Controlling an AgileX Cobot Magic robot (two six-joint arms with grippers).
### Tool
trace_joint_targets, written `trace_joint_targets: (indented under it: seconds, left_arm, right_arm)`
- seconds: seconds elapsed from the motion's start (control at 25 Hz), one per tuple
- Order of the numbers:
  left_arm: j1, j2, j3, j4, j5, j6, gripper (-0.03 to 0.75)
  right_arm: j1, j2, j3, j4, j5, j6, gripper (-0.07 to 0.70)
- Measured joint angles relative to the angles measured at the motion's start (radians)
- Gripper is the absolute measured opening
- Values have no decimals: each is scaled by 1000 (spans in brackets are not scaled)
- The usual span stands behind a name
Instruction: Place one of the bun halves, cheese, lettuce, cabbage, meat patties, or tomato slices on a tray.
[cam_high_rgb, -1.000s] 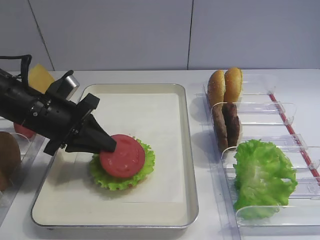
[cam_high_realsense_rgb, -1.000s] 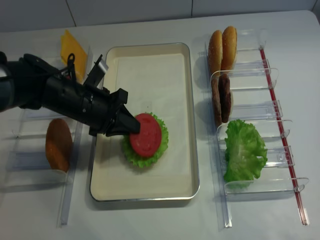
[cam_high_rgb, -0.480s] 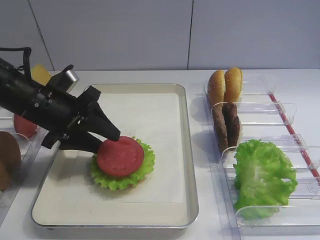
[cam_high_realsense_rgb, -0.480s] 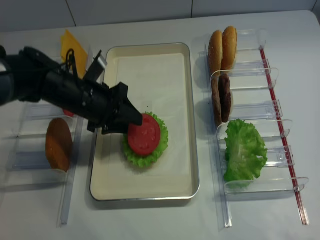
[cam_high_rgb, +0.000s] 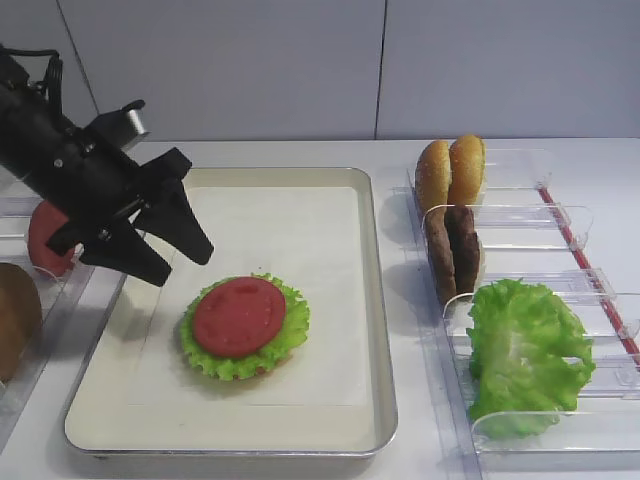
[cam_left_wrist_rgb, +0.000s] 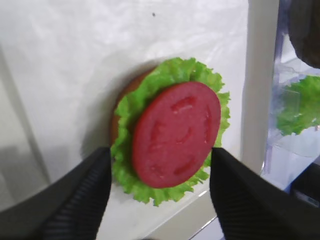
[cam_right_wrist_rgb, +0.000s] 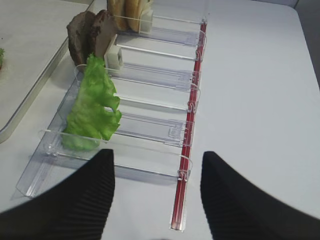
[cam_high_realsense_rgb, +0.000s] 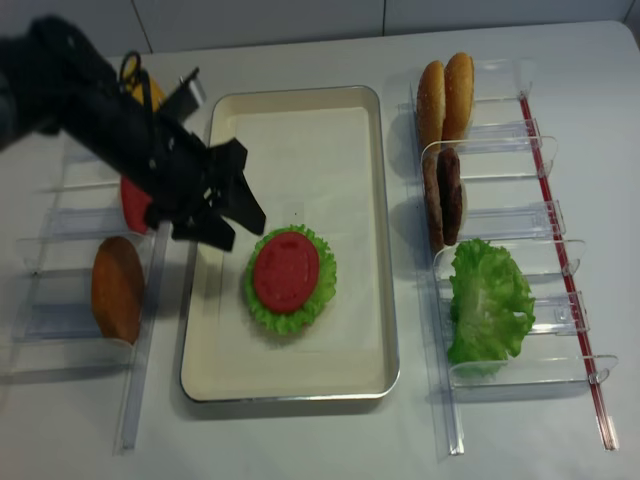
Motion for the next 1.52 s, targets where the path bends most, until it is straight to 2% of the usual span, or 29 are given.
trace_joint_targets:
  seconds: [0.28, 0.56, 0.84, 1.52]
  left_arm:
    - [-31, -62, -123, 275, 13, -198, 406]
    - [-94, -268, -120, 618, 28, -349, 398]
    - [-104, -594, 60, 777, 45, -413, 368]
    - [-104, -1359, 412, 782, 71, -408, 308]
  right_arm:
    - [0, 0, 0, 0, 0, 0, 415]
    - [0, 0, 0, 0, 0, 0, 415]
    - [0, 0, 0, 0, 2, 2, 415]
    - [0, 0, 0, 0, 2, 2, 415]
